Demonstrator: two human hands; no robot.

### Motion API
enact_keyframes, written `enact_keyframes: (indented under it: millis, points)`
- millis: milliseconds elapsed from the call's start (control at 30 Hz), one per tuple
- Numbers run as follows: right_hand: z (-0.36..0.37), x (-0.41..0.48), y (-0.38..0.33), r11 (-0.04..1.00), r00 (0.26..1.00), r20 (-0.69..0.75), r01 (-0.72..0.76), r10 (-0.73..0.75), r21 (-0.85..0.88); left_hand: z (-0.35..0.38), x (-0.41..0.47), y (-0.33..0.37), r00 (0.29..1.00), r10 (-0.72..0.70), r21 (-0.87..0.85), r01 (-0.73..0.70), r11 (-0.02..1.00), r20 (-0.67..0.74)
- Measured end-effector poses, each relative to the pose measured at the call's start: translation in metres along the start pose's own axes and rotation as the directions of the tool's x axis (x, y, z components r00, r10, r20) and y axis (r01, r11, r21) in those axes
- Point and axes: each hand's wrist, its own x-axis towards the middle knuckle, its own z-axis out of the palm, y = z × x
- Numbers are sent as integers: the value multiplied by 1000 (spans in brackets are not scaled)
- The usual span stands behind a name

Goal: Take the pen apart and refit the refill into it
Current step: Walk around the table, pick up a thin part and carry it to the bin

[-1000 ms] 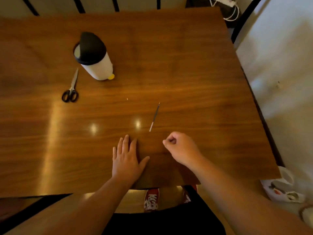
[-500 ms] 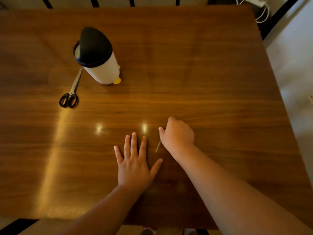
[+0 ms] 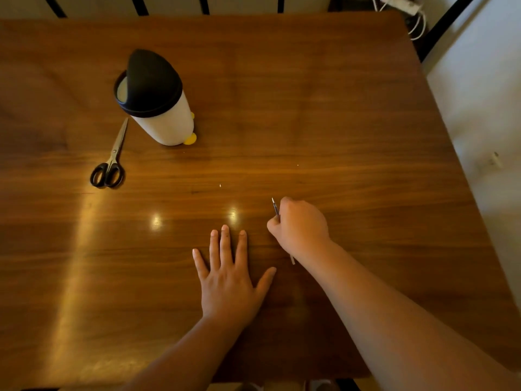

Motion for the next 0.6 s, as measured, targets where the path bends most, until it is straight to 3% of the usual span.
enact_keyframes:
  millis: [100,233,433,600]
  points:
    - [0,-17,7,979,999,-5,-39,41,202,-2,0,-1,1000,18,-11,-18,1000,5]
    - [-2,-55,17,873,980,99,-199,173,445,-7,-4,-14,992,121,-28,-120,992,34]
    - [-5,-132,19,820,939,257,-328,229,468,-18,-40,-63,955,278,-2,-279,960,100]
    - [-12,-192,17,751,880,422,-427,218,503,-31,-91,-97,954,194,-110,-173,979,228]
